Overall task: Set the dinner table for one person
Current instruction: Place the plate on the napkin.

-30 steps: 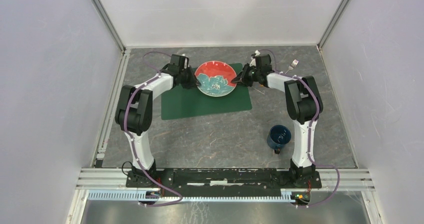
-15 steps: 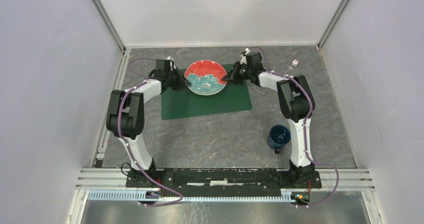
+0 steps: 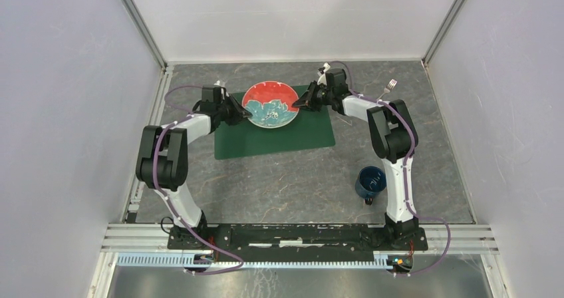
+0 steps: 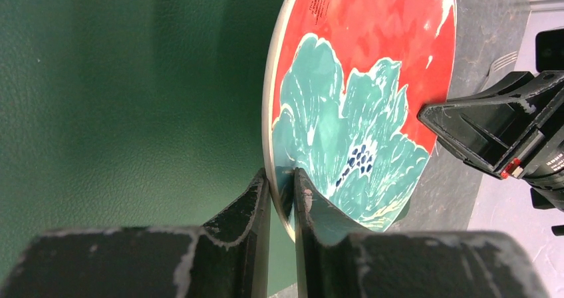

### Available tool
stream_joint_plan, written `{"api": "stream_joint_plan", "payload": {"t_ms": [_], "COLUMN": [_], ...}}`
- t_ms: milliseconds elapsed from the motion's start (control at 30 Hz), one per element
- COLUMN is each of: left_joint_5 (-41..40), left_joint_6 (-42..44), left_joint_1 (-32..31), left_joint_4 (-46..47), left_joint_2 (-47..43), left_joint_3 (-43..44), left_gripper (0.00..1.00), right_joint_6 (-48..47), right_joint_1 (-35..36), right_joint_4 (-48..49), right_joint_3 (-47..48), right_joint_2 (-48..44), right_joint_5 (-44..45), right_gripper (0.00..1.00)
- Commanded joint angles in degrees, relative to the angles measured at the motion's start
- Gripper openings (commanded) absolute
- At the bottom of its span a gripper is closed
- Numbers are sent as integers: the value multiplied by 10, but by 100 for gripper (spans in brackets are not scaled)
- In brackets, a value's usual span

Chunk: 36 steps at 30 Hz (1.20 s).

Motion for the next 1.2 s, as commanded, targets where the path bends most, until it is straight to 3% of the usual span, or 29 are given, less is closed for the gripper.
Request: {"api": "stream_joint_plan", "payload": {"t_ms": [0,600,1167], "left_joint_5": [89,68,80], "left_joint_6": [-37,-70,-74], "left_joint_1": [-20,-10,-7], "left_joint_4": [100,149,181], "left_joint_2": [-55,-109,-56], "left_joint_3": [-7,-126,-117], "left_gripper": [2,2,2], "right_joint_6": [4,-25,-40], "right_joint_1": [56,60,60], "right_joint_4": [59,40,23], "right_joint_3": [16,-27,-35], "right_joint_2": [-11,-29,-20], "right_joint_5": [-104,-108,-104], "right_gripper": [0,0,0]}}
